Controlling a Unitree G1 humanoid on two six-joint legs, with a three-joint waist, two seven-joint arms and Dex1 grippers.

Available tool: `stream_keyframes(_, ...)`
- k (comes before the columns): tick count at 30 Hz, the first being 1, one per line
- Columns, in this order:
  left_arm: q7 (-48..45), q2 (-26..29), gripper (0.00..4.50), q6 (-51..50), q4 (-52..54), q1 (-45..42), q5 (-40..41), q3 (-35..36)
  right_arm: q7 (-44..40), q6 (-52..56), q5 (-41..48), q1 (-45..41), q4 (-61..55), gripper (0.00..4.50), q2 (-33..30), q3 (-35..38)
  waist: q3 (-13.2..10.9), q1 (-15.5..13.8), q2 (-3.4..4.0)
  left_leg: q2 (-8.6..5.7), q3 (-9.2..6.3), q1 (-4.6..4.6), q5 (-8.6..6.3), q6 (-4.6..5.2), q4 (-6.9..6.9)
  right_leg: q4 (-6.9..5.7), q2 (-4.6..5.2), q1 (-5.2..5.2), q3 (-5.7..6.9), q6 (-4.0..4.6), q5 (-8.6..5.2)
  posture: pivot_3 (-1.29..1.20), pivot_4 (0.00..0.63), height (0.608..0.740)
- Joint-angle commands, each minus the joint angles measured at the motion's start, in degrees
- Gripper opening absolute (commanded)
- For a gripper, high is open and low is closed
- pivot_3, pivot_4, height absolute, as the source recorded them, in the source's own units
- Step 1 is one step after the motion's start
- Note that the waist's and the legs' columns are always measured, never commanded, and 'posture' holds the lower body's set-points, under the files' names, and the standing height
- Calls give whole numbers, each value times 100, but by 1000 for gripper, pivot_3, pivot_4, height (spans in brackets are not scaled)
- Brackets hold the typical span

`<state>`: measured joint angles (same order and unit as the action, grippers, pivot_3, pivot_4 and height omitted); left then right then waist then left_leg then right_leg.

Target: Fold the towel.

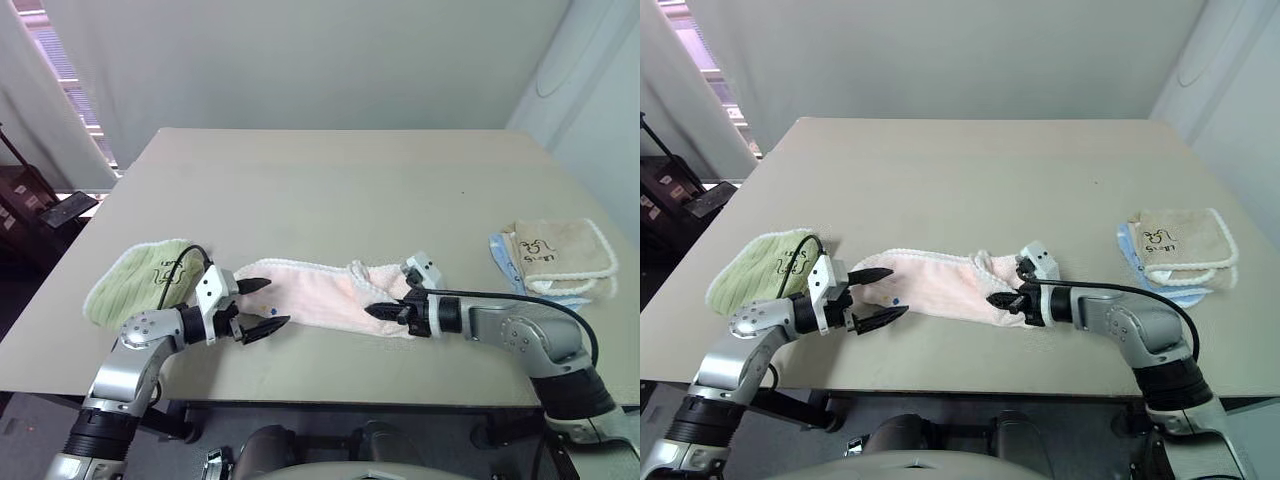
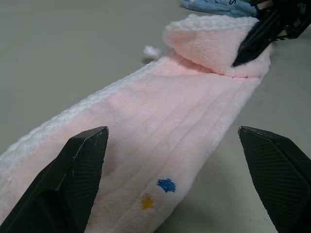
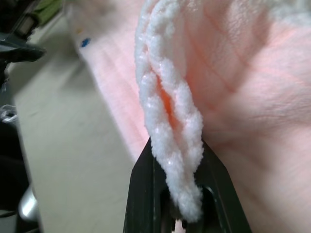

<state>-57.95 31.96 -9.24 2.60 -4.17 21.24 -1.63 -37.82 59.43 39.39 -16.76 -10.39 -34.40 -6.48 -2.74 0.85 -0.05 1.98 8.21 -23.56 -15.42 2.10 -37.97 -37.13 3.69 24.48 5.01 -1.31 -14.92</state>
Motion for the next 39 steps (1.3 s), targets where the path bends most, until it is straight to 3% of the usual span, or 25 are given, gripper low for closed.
stream_keyframes(1,-2,68,4500,86,170,-18,56,158,-35,-132,48,-129,-90,721,112,280,0,-1,0,0,0,0,0,0,0,0,0,0,0,0,0,0,0,724)
stream_keyframes(10,29,91,4500,-352,116,-375,469,455,-500,-49,938,24,-997,3866,198,863,0,-10,0,0,0,-1,0,0,1,-2,0,-2,1,-1,0,0,0,724)
stream_keyframes(15,-84,-13,4500,-829,186,-816,1058,633,-368,20,1811,-75,-1112,3866,159,1816,1,-16,-7,-1,0,-1,0,1,-3,-2,0,-15,2,-2,1,0,0,724)
stream_keyframes(16,-98,-91,4500,-944,202,-1013,1203,629,-267,2,1788,-112,-931,3866,164,1916,1,-23,-7,-1,0,-1,0,1,-5,-2,0,-16,2,-2,1,0,0,724)
stream_keyframes(19,-259,-289,3862,-1135,106,-1484,1380,460,-209,-748,940,1,-693,3922,57,1787,1,-30,-9,-3,0,0,0,1,-13,-2,0,-14,3,-3,1,0,0,724)
stream_keyframes(23,-452,-732,2484,-756,-403,-1992,788,-263,-310,-1369,501,140,-166,2993,252,1705,2,-18,-7,-8,1,1,7,14,-13,-2,-2,-38,4,-7,3,0,0,724)
stream_keyframes(30,-628,-1308,0,-438,-934,-2281,177,-1075,-586,-2039,82,274,269,301,499,1493,2,9,-7,-4,3,0,12,20,-11,-18,-13,-24,3,-24,12,0,0,724)
stream_keyframes(31,-644,-1394,0,-284,-1118,-2290,2,-1220,-629,-2181,-76,329,316,54,532,1358,2,-5,-7,-4,2,1,13,19,-12,-22,-13,-25,3,-24,12,0,0,724)
stream_keyframes(39,-604,-2003,0,551,-2827,-2377,-1103,-2031,-620,-2687,-1013,680,855,54,899,394,3,-5,-8,-7,1,0,12,19,-20,-21,-6,-26,3,-12,5,0,0,724)
